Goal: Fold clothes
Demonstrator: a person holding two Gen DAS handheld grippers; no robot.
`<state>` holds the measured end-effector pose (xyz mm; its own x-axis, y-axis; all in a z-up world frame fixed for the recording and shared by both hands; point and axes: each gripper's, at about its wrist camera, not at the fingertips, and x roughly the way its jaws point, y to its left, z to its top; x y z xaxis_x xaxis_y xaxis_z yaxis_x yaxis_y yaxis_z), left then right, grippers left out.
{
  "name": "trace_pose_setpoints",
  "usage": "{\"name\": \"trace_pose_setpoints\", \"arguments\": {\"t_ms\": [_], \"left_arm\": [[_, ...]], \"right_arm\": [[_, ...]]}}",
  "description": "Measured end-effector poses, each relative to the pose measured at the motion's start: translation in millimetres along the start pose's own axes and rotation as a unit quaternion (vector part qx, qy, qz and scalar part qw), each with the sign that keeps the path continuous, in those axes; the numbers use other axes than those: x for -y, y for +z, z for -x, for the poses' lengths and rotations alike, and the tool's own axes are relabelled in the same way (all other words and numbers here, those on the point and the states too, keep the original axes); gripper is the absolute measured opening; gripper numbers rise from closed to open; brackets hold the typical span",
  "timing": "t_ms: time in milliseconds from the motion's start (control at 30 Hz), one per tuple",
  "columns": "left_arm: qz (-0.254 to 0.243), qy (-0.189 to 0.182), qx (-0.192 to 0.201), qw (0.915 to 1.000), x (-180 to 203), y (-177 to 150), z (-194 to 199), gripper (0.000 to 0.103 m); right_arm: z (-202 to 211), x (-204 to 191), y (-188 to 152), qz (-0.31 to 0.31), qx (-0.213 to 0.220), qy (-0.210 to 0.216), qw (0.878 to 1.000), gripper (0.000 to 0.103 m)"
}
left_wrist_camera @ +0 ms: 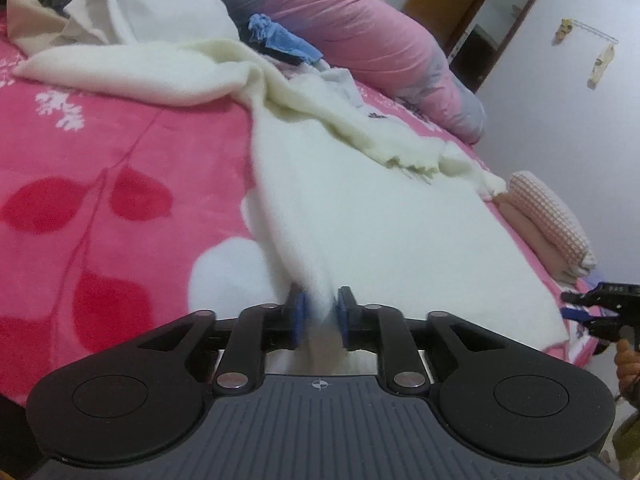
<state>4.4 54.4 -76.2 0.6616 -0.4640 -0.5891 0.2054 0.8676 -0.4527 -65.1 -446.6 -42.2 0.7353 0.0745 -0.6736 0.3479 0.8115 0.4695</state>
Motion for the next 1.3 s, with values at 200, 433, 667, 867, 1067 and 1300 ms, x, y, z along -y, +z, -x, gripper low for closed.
{"name": "trace_pose_setpoints", "arguments": {"t_ms": [200, 433, 667, 867, 1067, 1300], "left_arm": [[0.027, -0.034, -0.017, 0.9989, -10.0, -22.6, 13.9, 0.038], [0.036, -0.054, -0.011, 0.9978, -11.1, -40.5, 16.9, 0.052], [0.016, -0.070, 0.010, 0.9974, -10.8, -46.8, 26.3, 0.053], [0.000, -0.077, 0.011, 0.9969, -14.4, -54.9, 33.6, 0.053], [0.025, -0.102, 0.032, 0.9940, -17.4, -43.0, 29.5, 0.063], [0.037, -0.141, 0.006, 0.9893, -5.1, -23.9, -9.0, 0.065]], "right_arm": [[22.9, -50.8, -19.0, 0.084, 0.029, 0.024, 0.996, 0.039], [-7.0, -175.8, -65.7, 0.234, -0.036, 0.137, 0.962, 0.043], [-62.0, -310.7, -128.9, 0.405, -0.127, 0.202, 0.883, 0.064], [-89.8, -347.8, -185.4, 0.510, -0.166, 0.172, 0.826, 0.046], [-110.3, -297.4, -128.6, 0.269, -0.203, 0.259, 0.905, 0.008], [-156.8, -211.3, -106.8, -0.008, -0.260, 0.319, 0.911, 0.008]]}}
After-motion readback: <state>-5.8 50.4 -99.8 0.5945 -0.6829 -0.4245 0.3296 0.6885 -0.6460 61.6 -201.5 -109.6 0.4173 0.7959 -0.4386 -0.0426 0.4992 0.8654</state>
